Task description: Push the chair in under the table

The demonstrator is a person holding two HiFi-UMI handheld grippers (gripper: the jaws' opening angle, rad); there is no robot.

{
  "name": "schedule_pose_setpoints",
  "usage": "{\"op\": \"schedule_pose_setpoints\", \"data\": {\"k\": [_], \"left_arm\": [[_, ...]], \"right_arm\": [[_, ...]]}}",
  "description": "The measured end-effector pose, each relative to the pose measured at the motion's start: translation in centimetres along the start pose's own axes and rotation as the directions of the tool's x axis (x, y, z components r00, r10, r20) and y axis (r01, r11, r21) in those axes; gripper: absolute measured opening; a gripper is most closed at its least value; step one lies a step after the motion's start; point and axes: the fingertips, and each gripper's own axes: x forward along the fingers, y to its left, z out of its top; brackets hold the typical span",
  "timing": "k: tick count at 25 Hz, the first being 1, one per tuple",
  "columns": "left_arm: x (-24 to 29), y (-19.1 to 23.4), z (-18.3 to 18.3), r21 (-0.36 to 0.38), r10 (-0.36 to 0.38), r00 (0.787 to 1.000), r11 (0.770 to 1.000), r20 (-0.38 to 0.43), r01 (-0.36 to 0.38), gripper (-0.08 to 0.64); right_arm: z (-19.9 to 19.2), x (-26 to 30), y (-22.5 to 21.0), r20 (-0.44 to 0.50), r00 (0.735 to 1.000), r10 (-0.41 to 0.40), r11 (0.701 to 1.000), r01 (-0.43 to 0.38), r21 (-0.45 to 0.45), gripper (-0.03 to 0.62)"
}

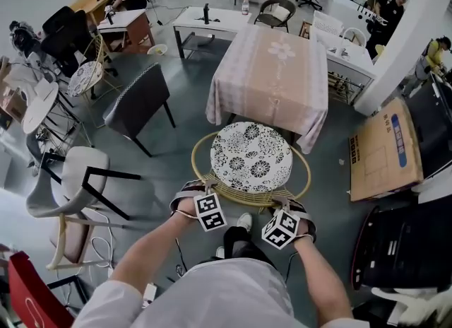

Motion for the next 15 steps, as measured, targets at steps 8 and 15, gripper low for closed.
{"op": "schedule_pose_setpoints", "data": {"k": [8, 15], "left_arm": [[1.8, 3.5, 0.9, 0.005, 0.006, 1.0, 1.0, -0.011, -0.006, 0.14], [3.2, 6.2, 1.8, 0.013, 0.004, 1.0, 1.0, -0.019, -0.004, 0.14]], "right_arm": [[0.7, 1.5, -3.1, 0.003, 1.0, 0.003, 1.0, -0.003, -0.003, 0.087], [1.1, 2.8, -5.6, 0.0, 1.0, 0.014, 1.0, -0.014, 0.01, 0.087]]}}
